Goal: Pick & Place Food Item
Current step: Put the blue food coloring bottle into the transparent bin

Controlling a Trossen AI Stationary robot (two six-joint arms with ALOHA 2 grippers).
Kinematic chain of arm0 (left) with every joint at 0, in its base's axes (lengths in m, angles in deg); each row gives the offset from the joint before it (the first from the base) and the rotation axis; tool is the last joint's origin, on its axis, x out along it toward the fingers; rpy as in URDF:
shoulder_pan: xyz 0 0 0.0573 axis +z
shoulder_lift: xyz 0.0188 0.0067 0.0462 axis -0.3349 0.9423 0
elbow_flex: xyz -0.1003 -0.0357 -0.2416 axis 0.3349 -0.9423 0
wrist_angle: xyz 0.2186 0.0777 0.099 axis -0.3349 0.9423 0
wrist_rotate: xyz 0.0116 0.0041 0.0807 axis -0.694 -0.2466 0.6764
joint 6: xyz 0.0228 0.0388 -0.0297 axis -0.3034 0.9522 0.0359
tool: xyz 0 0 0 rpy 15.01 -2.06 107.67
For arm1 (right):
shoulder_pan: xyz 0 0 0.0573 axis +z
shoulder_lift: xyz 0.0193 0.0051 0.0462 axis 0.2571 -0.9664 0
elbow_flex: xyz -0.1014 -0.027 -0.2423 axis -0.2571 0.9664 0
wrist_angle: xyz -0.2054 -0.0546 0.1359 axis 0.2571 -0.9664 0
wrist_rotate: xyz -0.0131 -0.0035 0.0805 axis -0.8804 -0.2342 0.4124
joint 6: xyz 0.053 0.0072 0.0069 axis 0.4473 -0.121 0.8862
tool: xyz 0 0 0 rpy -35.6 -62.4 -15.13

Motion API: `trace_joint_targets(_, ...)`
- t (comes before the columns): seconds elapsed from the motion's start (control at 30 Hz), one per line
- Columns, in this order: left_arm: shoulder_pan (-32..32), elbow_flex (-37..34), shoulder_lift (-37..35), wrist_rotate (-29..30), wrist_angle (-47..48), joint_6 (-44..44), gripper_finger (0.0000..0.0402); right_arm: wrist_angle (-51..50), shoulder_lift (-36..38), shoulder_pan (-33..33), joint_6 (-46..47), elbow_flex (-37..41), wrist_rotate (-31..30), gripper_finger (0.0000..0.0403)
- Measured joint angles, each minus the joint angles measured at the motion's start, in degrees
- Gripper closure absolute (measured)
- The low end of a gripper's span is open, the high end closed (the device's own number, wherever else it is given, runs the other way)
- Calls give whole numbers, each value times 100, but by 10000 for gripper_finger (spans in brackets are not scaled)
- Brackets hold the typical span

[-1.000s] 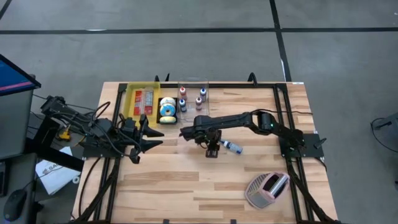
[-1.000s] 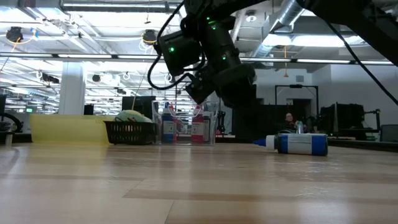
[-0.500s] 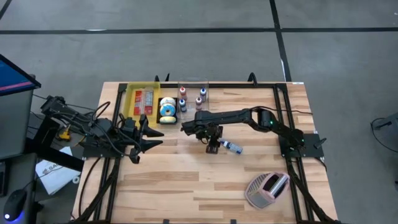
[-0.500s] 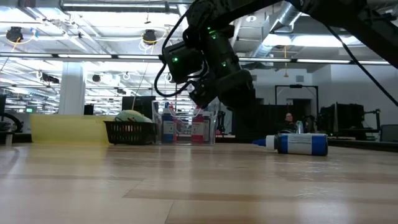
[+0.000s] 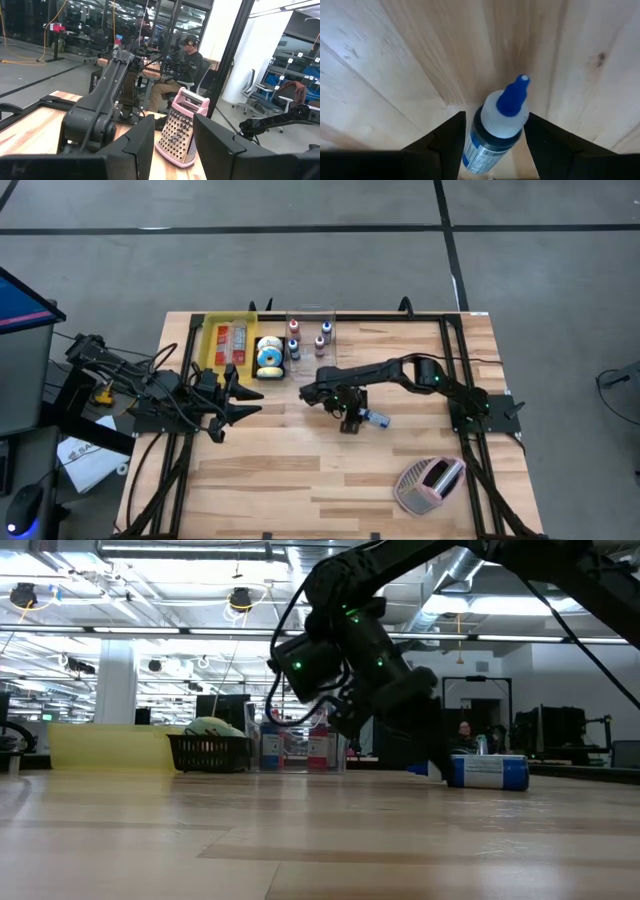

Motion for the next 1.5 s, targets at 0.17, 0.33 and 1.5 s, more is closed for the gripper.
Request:
trace_joint_targets(0.17, 0, 0, 0, 0, 2, -2, 270, 2, 0, 19, -28, 109, 0, 210)
trace_joint_targets(0.33, 0, 0, 0, 0, 4, -2, 270, 0, 0, 3, -32, 109, 0, 214)
trace_joint_targets(1.5, 0, 0, 0, 0, -3, 17, 270, 41, -11, -136, 175, -19, -9, 309)
